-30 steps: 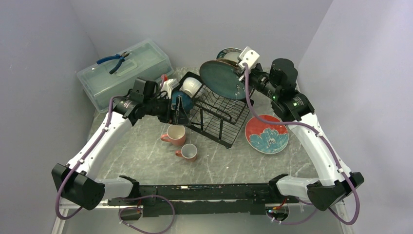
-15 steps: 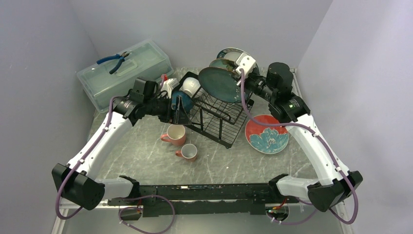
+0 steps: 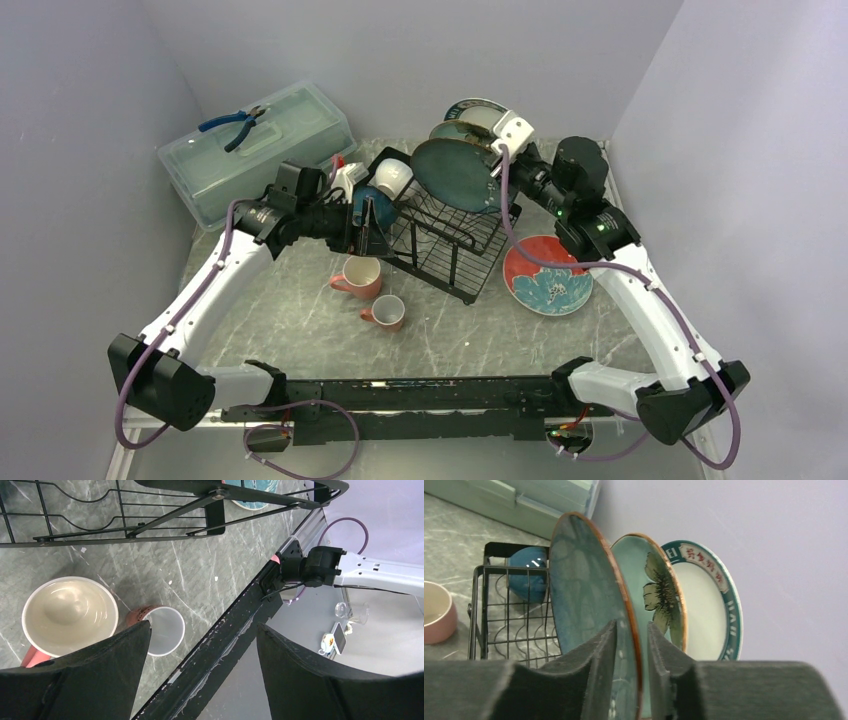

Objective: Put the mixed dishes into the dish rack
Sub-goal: Insert the plate into the dish rack, then pick up the plate at the center of the board.

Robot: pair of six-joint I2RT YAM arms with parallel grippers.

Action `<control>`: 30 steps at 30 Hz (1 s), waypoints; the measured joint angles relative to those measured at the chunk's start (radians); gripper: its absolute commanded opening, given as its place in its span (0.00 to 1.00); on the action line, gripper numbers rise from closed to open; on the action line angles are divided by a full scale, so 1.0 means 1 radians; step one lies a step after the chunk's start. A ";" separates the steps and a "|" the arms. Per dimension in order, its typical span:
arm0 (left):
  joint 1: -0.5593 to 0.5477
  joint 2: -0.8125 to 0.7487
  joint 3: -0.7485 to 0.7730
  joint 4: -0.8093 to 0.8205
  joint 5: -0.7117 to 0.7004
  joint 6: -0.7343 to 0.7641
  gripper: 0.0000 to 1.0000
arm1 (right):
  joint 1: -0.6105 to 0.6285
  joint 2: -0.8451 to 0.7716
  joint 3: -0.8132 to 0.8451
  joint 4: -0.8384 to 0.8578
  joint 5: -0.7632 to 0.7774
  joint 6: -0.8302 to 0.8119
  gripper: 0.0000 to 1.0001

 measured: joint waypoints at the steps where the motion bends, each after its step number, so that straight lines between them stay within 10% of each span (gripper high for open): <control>1: 0.000 0.000 0.000 0.000 0.000 0.000 0.83 | 0.000 -0.005 -0.001 0.008 0.007 0.005 0.38; 17: 0.000 0.009 0.000 0.000 0.010 0.009 0.83 | -0.001 -0.142 0.026 0.055 0.080 0.138 0.63; 30: 0.000 0.010 0.000 0.000 0.038 0.032 0.83 | -0.001 -0.246 0.209 -0.366 0.524 0.599 0.69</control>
